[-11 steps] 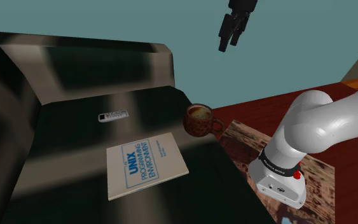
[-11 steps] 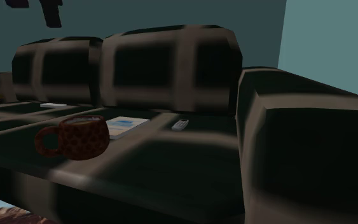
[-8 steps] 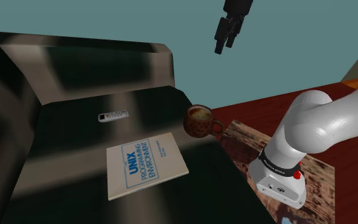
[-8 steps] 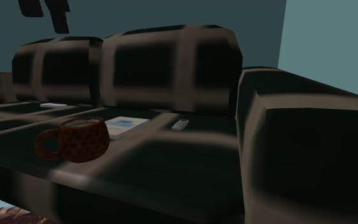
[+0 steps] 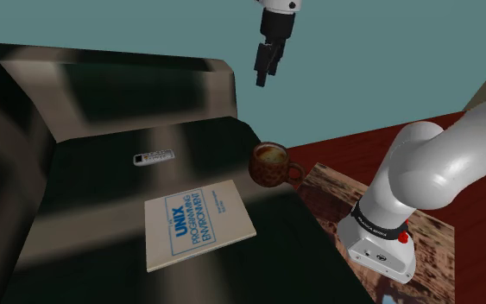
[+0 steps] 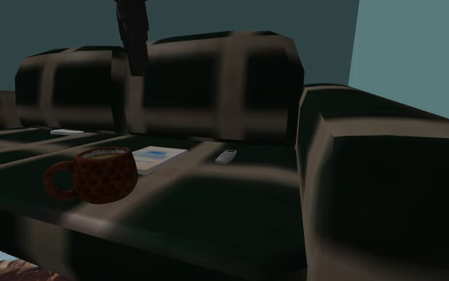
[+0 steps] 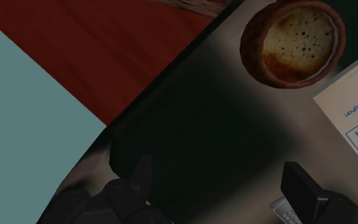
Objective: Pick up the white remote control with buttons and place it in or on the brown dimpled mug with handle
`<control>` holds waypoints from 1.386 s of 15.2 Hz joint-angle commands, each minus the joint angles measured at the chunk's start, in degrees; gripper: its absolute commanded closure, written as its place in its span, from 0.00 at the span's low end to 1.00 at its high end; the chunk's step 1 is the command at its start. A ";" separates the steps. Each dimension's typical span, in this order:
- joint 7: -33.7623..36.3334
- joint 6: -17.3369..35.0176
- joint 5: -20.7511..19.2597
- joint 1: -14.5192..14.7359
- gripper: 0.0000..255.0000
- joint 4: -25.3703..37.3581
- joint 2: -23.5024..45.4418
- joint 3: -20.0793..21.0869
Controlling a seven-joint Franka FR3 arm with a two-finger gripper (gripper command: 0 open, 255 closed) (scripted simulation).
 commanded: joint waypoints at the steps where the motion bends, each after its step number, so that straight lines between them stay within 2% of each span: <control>1: -1.72 2.68 0.23 1.11 0.00 1.17 3.90 0.36; 11: -9.81 11.94 0.74 5.60 0.00 10.32 22.98 2.85; 21: -16.32 16.48 -0.89 9.48 0.00 23.58 41.55 6.59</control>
